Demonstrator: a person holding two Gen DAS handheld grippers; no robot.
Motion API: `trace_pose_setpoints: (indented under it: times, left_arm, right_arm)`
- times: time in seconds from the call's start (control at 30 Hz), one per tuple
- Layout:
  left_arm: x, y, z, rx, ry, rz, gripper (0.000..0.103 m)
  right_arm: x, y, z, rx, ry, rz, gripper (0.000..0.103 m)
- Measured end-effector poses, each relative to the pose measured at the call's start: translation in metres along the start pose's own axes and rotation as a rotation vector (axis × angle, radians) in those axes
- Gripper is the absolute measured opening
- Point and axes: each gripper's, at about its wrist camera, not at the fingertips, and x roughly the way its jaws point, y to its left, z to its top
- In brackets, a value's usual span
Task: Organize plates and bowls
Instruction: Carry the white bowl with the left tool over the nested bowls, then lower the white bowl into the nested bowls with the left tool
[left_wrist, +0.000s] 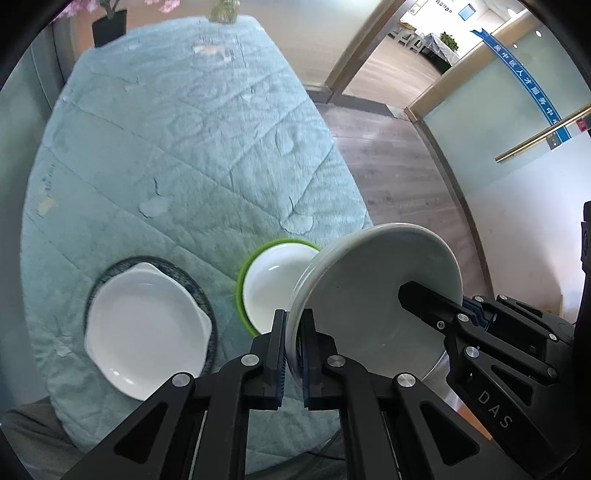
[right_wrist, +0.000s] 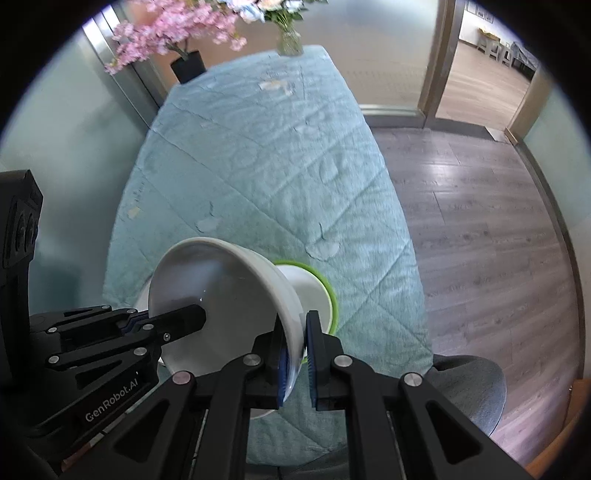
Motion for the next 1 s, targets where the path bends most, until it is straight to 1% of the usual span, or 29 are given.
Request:
trace_pose_setpoints:
  times: [0.13,0.37,0.5,0.6,0.73,0.8,0.87,1.0]
  left_arm:
    - [0.026,0.005,0.002,-0.011,0.036,-0.014,0.003]
    - [0.064,0.018,0.008,-0.015,0.088,0.006,0.003]
    - [0.081,0.028,0.012,-0.034,0.093,-0.017,0.003]
    - [0.088,0.03,0.014,-0.04,0.097,-0.017,0.003]
    - [0.098,0.035,0.016,-0.047,0.122,-0.006,0.003]
    - [0.099,0.038,0.016,-0.063,0.132,-0.026,0.003]
    - [0.099,0.039,0.017,-0.061,0.126,-0.037,0.003]
    - [0.097,0.046,0.017,-0.086,0.121,-0.046,0.004]
  right_arm:
    - [0.021,-0.006,-0.002,0.017,0.04,-0.016,0.008]
    - [0.058,-0.009,-0.004,0.041,0.098,-0.049,0.007]
    - [0.073,-0.009,-0.001,0.039,0.113,-0.076,0.006]
    - [0.081,-0.007,0.002,0.023,0.113,-0.1,0.006]
    - [0.091,-0.006,0.001,0.024,0.134,-0.108,0.006]
    - [0.094,-0.006,0.0,0.026,0.142,-0.111,0.006]
    - [0.097,-0.005,-0.001,0.028,0.156,-0.137,0.006]
    - [0.102,-0.005,-0.003,0.033,0.168,-0.13,0.006]
